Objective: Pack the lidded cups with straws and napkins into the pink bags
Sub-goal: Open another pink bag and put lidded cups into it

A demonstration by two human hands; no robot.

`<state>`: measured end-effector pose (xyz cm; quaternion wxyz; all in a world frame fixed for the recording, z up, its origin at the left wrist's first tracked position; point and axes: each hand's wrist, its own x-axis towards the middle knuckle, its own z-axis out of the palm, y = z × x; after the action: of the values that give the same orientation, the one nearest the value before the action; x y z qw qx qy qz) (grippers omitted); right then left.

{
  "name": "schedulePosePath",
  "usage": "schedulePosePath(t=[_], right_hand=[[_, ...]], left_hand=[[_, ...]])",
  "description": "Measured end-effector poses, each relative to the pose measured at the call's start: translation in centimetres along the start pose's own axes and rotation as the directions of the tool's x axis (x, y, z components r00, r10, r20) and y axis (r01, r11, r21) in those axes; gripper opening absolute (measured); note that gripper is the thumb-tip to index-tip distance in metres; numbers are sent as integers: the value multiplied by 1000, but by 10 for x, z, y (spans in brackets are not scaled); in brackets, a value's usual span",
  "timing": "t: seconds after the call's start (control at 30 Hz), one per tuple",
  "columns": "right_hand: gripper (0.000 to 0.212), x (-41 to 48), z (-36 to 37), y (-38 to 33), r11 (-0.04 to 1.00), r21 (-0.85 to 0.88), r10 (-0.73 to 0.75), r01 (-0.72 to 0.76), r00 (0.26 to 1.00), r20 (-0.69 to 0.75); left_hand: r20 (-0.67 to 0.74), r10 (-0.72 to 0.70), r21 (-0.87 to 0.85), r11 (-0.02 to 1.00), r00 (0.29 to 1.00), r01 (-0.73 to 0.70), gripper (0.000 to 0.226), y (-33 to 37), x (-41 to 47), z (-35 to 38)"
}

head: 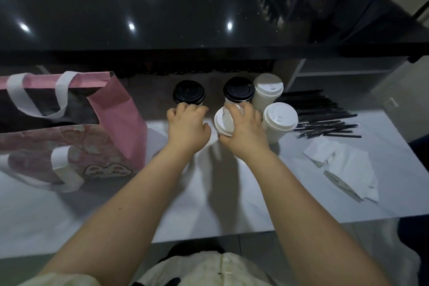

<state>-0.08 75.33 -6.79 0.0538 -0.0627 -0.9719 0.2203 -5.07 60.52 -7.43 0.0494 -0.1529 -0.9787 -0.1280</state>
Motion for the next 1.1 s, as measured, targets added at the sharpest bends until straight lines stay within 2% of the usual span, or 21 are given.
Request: schedulePosePath(t=[0.4, 0.63, 0.87, 1.0, 1.1], right_hand=[[76, 23, -65, -44, 963, 19, -265, 269, 957, -115], [72, 48, -104, -127, 869, 184, -416, 459, 880, -227], [69, 41, -100, -207, 751, 352, -505, 559, 829, -239], [68, 36, -80, -254, 743, 362, -543, 563, 823, -166], [66, 33, -57, -287, 769, 340, -536, 541, 836, -120]], left_hand=[[-218, -27, 71, 997, 975, 44, 51, -12, 0, -99], [-326, -154, 23, 985, 933, 171, 48, -70, -27, -172], [-326, -249, -39, 967, 912, 250, 44, -157, -61, -205], [-237, -267, -105, 963, 934, 248, 38, -210, -66, -209], [-178, -195, -90, 979, 965, 181, 33, -245, -64, -207]])
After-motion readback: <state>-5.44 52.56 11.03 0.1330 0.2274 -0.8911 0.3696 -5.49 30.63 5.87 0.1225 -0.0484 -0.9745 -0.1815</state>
